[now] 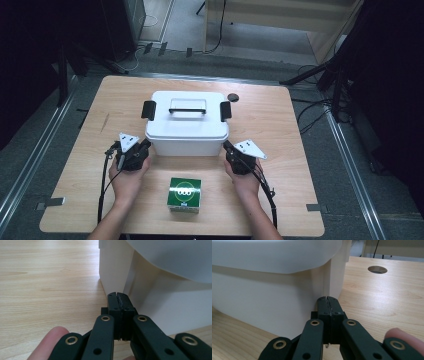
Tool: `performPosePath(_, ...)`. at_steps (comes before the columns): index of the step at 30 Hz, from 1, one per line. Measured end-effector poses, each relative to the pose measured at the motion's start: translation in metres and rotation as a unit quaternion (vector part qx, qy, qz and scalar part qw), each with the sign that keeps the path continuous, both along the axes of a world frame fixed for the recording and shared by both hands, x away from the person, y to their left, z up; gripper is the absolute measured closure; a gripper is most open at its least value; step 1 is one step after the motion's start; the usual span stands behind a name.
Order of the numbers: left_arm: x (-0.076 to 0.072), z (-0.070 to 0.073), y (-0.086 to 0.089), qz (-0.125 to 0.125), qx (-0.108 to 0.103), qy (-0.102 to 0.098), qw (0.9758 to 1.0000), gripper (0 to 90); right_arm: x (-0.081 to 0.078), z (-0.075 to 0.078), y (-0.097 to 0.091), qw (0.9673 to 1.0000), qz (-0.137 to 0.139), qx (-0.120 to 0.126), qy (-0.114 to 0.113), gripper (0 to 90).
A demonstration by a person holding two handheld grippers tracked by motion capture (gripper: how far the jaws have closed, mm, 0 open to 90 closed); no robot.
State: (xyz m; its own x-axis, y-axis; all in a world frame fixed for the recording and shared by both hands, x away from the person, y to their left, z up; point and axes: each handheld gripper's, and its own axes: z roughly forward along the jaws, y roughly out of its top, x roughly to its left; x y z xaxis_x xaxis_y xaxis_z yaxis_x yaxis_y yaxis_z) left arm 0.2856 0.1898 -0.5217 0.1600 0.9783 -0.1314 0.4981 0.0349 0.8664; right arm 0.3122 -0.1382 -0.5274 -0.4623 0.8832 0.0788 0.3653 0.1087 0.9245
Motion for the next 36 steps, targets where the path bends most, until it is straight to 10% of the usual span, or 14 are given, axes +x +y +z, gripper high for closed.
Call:
performPosePath(10, 0.005, -0.007, -0.002, 0.003, 0.006, 0.015, 0.9999, 90.0, -0.002, -0.001, -0.003, 0.9998, 0.010, -0.014, 0.000, 90.0)
performPosePath(19, -0.055, -0.008, -0.002, -0.045, 0.047, 0.032, 0.9973, 90.0, -0.055, -0.001, -0.018, 0.9975, 0.064, -0.030, -0.005, 90.0)
performPosePath(29, -0.111, -0.012, -0.033, -0.098, 0.014, 0.054, 0.9936, 90.0, -0.120, -0.013, 0.006, 0.9932, 0.111, -0.018, 0.031, 90.0)
performPosePath(36, -0.117, -0.012, -0.055, -0.138, -0.003, 0.066, 0.9882, 90.0, -0.129, -0.010, 0.018, 0.9888, 0.139, 0.009, 0.055, 90.0)
